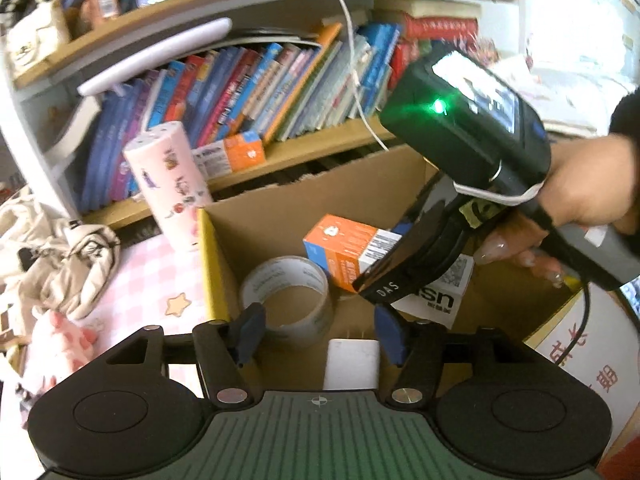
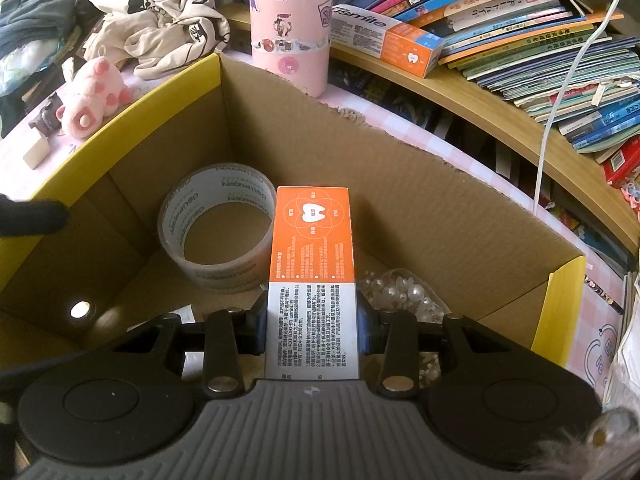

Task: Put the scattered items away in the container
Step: 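Lower both tools into the yellow box and open their fingers, then lift both tools out of the yellow box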

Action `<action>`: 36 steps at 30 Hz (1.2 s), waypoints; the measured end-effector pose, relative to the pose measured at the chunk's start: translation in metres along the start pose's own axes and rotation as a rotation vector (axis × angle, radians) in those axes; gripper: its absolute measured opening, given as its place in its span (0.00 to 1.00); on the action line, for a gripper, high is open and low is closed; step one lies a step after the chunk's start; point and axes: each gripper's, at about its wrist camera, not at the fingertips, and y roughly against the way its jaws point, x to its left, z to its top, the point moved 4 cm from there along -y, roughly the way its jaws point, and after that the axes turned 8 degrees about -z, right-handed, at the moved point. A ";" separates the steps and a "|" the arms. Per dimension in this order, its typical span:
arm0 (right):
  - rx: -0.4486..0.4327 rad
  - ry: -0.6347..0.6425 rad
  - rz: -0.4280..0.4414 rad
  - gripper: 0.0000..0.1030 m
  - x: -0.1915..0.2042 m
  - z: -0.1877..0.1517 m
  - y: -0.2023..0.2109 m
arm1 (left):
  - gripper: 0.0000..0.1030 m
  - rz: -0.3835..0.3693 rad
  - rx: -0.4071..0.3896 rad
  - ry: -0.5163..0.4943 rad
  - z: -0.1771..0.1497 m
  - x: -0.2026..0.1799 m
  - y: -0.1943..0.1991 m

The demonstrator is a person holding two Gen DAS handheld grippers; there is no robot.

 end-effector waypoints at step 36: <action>-0.238 -0.091 -0.080 0.60 0.011 -0.016 0.088 | 0.71 0.034 -0.109 0.153 -0.054 0.006 0.083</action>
